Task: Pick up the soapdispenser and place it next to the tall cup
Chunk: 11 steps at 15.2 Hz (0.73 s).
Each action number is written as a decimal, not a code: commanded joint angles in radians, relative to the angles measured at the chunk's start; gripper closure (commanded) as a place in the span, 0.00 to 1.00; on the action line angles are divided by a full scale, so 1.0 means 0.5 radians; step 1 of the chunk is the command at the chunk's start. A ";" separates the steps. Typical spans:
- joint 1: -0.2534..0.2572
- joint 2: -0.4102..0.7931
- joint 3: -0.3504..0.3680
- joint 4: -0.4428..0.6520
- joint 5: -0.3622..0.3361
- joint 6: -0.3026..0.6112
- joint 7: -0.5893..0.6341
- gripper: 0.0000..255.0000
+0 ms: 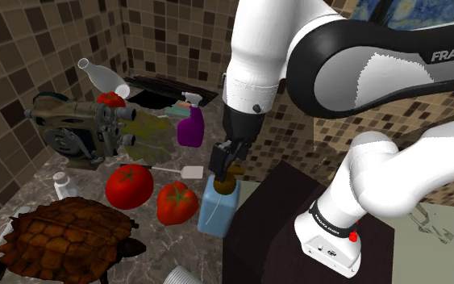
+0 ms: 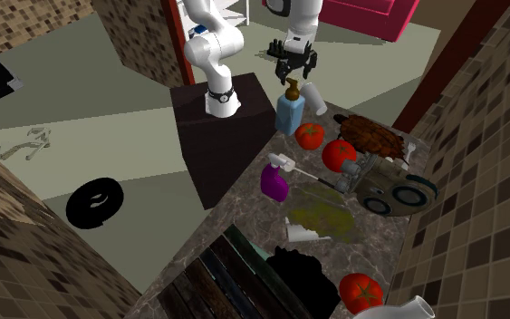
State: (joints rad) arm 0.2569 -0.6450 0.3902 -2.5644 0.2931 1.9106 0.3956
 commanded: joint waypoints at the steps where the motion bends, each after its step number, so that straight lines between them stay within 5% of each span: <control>1: -0.008 -0.017 -0.024 0.092 -0.021 -0.110 0.005 0.00; 3: -0.018 -0.028 -0.052 0.202 -0.044 -0.232 0.010 0.00; 11: -0.017 -0.028 -0.052 0.202 -0.044 -0.232 0.010 0.00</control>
